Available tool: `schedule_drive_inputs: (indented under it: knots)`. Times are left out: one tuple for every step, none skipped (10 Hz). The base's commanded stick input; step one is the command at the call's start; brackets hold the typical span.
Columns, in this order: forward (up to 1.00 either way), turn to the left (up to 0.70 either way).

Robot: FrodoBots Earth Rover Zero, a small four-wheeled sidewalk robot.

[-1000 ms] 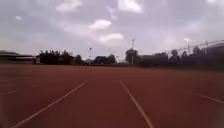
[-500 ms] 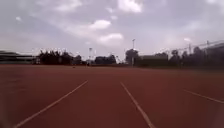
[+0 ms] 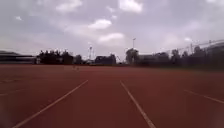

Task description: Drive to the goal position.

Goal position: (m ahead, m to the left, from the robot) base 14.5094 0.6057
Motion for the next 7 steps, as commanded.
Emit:
schedule_drive_inputs:
  knots:
    - [0.45,0.0]
    - [0.45,0.0]
    - [0.45,0.0]
    - [0.45,0.0]
    - [0.45,0.0]
    - [0.45,0.0]
    - [0.45,0.0]
